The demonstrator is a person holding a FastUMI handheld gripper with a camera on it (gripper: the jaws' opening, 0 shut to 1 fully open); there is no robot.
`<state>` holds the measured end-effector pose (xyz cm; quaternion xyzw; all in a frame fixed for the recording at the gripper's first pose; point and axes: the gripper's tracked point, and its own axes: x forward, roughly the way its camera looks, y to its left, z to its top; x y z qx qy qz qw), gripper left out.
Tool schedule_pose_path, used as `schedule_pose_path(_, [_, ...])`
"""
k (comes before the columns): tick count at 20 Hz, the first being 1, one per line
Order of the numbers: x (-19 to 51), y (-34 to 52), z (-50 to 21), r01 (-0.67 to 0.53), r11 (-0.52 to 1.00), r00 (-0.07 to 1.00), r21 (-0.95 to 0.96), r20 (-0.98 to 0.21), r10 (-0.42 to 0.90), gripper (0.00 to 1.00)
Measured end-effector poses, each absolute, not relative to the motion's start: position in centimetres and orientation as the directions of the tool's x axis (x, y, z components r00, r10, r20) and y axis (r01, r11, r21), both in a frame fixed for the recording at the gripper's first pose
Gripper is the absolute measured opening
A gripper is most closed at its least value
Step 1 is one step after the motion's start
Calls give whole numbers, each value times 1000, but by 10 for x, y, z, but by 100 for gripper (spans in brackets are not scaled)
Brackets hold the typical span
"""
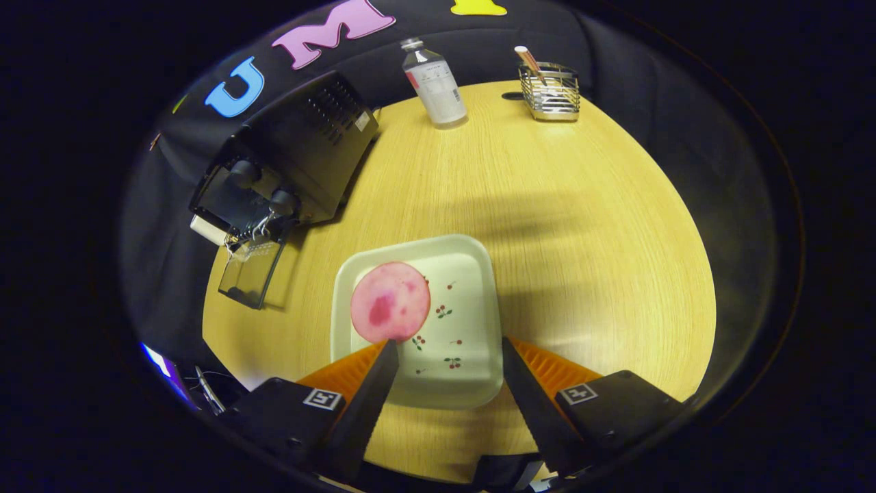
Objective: Open the toaster oven, put the food inside, and close the toaster oven door.
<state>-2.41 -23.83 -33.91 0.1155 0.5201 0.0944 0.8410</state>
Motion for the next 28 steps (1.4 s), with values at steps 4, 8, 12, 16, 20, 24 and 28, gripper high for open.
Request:
schedule_pose_path(4, [-21,-250,-345,3,972,448,233,-870,207,75])
schedule_pose_path(8, [-19,-263,-350,26,989,466,143,-877,114,40])
schedule_pose_path(12, [-21,-267,-350,15,994,466,106,-880,86,29])
schedule_pose_path(16, [-21,-267,-349,22,997,440,71,-896,54,17])
schedule_pose_path(20, [-22,-259,-348,-16,997,441,82,-894,81,11])
schedule_pose_path(24, [-27,-250,-350,29,988,415,152,-901,126,6])
schedule_pose_path(28, [-40,-226,-340,154,927,391,343,-882,262,6])
